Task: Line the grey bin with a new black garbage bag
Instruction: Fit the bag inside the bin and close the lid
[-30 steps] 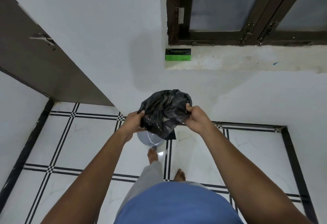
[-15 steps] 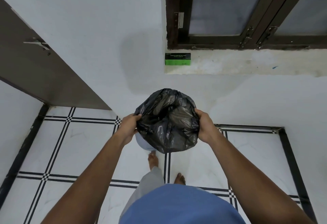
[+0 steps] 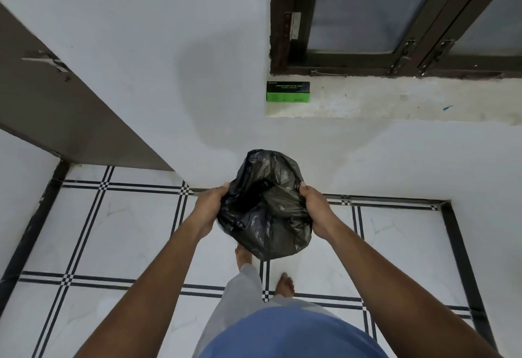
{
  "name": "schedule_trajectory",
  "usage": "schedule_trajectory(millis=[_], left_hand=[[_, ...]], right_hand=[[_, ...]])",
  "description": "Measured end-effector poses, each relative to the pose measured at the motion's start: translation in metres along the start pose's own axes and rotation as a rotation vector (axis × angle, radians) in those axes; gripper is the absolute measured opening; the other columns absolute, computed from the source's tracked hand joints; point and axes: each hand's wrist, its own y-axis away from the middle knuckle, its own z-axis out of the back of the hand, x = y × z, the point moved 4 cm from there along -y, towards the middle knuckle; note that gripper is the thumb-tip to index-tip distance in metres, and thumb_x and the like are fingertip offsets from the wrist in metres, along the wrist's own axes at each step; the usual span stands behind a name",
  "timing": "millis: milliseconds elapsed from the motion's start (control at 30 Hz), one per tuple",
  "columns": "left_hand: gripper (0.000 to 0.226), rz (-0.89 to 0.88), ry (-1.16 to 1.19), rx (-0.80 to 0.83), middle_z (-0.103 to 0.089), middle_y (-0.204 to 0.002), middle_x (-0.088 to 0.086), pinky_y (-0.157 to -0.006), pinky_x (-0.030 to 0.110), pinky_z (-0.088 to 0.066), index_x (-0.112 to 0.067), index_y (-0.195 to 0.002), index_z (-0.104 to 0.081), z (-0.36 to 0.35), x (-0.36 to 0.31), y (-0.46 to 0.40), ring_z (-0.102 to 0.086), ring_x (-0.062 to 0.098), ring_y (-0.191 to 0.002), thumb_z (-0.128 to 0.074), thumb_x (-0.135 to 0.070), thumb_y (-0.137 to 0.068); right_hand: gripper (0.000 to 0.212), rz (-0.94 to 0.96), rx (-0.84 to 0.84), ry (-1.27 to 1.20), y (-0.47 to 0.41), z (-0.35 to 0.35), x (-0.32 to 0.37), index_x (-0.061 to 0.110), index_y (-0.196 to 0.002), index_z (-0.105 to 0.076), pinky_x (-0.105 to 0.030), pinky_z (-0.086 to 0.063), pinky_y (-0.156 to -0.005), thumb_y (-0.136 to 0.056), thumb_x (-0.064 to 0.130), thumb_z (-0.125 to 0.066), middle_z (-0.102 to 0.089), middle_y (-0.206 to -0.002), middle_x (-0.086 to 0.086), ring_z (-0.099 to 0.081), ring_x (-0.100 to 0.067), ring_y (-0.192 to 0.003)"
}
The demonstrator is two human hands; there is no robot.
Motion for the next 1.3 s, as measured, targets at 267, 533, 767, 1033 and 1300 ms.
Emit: schedule_trajectory(millis=[267,533,767,1033,1300], left_hand=[[0.029,0.114,-0.122,-0.077,-0.085,-0.114,0.009,-0.105,0.049,-0.062,-0.018,-0.111,-0.084,0.013,0.045,-0.01,-0.08,0.03,-0.109,-0.068,-0.042,-0.107],[0.033,0.174,-0.153,-0.116,-0.086,-0.107,0.01,-0.096,0.043,-0.065,-0.014,-0.114,-0.081,0.029,0.1,-0.004,-0.081,0.03,-0.104,-0.067,-0.042,-0.109],[0.036,0.164,-0.203,-0.226,-0.08,-0.108,0.011,-0.079,0.034,-0.058,-0.011,-0.109,-0.077,0.055,0.12,-0.029,-0.076,0.029,-0.102,-0.059,-0.042,-0.113],[0.037,0.15,-0.193,-0.27,-0.079,-0.107,0.01,-0.094,0.043,-0.062,-0.011,-0.111,-0.074,0.082,0.165,-0.114,-0.075,0.031,-0.105,-0.055,-0.043,-0.114],[0.023,0.218,0.048,-0.082,-0.083,-0.121,0.006,-0.103,0.037,-0.06,-0.019,-0.12,-0.08,0.06,0.234,-0.234,-0.078,0.025,-0.116,-0.061,-0.031,-0.113]], right_hand=[[0.032,-0.085,-0.058,0.18,-0.001,-0.017,-0.035,0.014,-0.113,-0.08,-0.046,-0.065,-0.096,-0.113,0.036,-0.057,-0.085,-0.112,-0.012,-0.081,-0.03,-0.104],[0.045,-0.139,-0.034,0.235,-0.002,-0.025,-0.081,0.021,-0.122,-0.077,-0.048,-0.064,-0.103,-0.113,0.058,-0.053,-0.083,-0.117,-0.005,-0.081,-0.027,-0.107],[0.044,-0.174,-0.056,0.246,-0.033,-0.049,-0.103,0.022,-0.121,-0.077,-0.052,-0.061,-0.108,-0.114,0.056,-0.05,-0.082,-0.119,-0.008,-0.079,-0.029,-0.111],[0.047,-0.241,-0.062,0.261,-0.119,-0.111,-0.15,0.018,-0.134,-0.075,-0.048,-0.058,-0.113,-0.112,0.052,-0.051,-0.078,-0.131,-0.009,-0.075,-0.029,-0.118],[0.059,-0.352,-0.051,0.119,-0.239,-0.16,-0.24,0.026,-0.134,-0.075,-0.048,-0.058,-0.112,-0.103,0.07,-0.052,-0.082,-0.124,-0.001,-0.077,-0.025,-0.12]])
